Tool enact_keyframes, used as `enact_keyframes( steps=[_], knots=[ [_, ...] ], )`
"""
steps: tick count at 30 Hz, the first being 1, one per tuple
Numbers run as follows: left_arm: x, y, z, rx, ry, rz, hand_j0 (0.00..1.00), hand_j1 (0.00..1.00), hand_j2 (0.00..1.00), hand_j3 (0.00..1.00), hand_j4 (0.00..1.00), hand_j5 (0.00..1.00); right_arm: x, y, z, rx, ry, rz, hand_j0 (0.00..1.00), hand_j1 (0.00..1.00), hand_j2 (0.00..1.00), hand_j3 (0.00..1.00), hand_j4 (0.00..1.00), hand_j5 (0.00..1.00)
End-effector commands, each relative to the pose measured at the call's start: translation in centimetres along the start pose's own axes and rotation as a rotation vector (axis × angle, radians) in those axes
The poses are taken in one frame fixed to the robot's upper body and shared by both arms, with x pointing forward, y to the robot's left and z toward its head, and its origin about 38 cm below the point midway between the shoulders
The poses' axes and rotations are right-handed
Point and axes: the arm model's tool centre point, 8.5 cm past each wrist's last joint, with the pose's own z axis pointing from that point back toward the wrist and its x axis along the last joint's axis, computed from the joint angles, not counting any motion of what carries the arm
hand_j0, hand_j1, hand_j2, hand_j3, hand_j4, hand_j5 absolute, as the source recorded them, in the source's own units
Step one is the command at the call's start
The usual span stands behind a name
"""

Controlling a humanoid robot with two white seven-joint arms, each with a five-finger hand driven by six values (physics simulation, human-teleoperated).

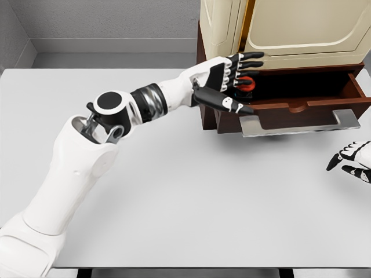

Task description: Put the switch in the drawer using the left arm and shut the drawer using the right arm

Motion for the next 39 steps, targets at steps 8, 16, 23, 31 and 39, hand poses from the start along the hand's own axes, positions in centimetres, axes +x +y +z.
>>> enact_keyframes(
  steps=[8,16,23,31,39],
  knots=[
    [-0.5,3.1,2.9,0.078,0.027,-0.006,1.00,1.00,1.00,1.00,1.00,1.00,0.0,-0.1,0.0,-0.003,0.000,-0.004,0.50,0.50,0.50,0.50,0.50,0.50],
    [-0.8,1.9,2.2,0.048,0.027,-0.009,1.00,1.00,1.00,1.00,1.00,1.00,0.0,-0.1,0.0,-0.004,-0.001,-0.004,0.50,0.50,0.50,0.50,0.50,0.50],
    [-0.5,1.0,1.6,0.029,0.017,-0.014,1.00,1.00,1.00,1.00,1.00,1.00,0.0,-0.1,0.0,-0.004,-0.001,-0.004,0.50,0.50,0.50,0.50,0.50,0.50],
    [-0.5,0.8,1.5,0.023,0.019,-0.020,1.00,1.00,1.00,1.00,1.00,1.00,0.0,-0.1,0.0,-0.004,-0.001,-0.004,0.50,0.50,0.50,0.50,0.50,0.50],
    [0.2,0.5,3.0,0.020,0.003,-0.055,1.00,1.00,1.00,1.00,1.00,1.00,0.0,-0.1,0.0,-0.003,0.000,-0.004,0.50,0.50,0.50,0.50,0.50,0.50]
  ],
)
